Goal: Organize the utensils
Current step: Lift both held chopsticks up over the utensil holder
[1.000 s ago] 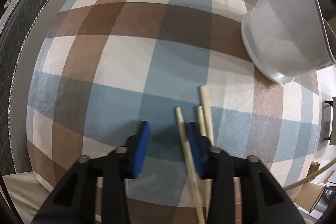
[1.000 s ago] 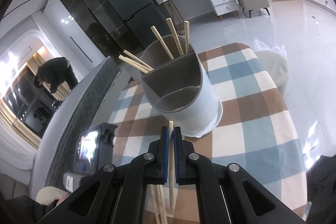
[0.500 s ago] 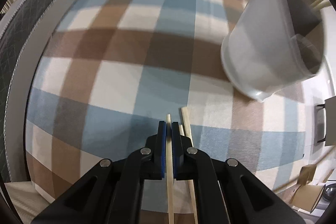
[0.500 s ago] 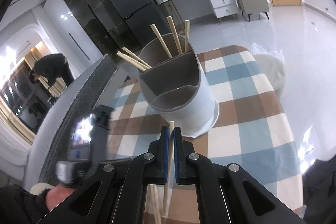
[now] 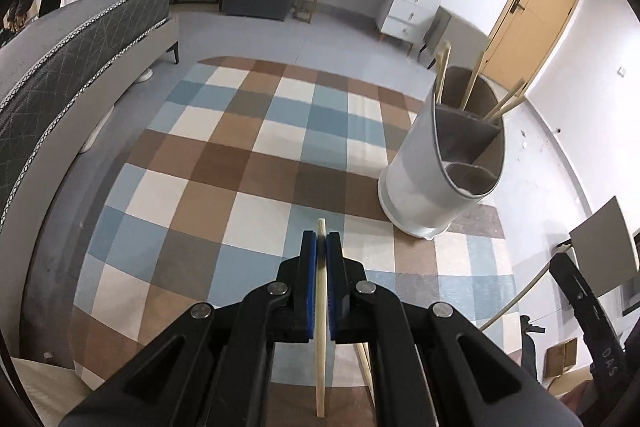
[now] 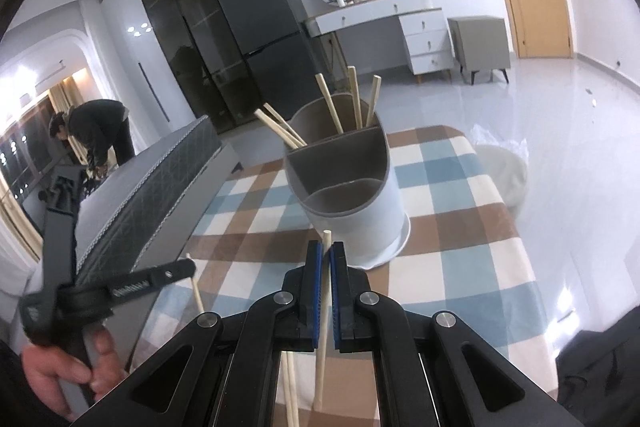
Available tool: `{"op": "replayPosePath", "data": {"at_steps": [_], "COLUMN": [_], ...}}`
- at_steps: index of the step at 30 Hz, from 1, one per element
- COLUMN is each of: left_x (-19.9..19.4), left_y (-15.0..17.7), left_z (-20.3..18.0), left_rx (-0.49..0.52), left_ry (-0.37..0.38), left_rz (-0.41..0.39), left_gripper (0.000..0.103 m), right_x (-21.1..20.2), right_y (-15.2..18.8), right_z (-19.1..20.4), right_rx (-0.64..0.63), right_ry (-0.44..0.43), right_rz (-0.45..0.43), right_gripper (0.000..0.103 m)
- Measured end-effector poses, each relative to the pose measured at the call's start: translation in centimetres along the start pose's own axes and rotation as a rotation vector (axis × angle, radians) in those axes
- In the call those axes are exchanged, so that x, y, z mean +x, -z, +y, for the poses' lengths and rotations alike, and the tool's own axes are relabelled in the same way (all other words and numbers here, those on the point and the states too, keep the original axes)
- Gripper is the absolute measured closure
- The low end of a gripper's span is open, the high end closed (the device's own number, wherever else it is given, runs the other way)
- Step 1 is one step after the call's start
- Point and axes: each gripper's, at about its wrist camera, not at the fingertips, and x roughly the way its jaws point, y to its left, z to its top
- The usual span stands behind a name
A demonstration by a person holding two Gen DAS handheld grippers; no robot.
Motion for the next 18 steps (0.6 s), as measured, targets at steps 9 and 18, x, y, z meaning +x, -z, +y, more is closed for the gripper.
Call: {"op": "replayPosePath", "data": {"at_steps": [9,18], "left_x": [-1.1,-0.4], "left_y": [0.0,-0.2], "left_z": [0.1,-1.3], "left_rx": [0.037,0.128], "left_ry": [0.043,0.019], "left_rz": [-0.015,0.040], "left_gripper": [0.103,0.103], "right_x": [-1.3,-1.3], "right_y": [0.3,0.4], "right_z": [0.6,1.0], "right_rx": [-0.003,-0.019], "right_ry": [0.006,0.001], "right_rz": [-0.043,-0.045], "right_gripper": [0.100,0.100]}}
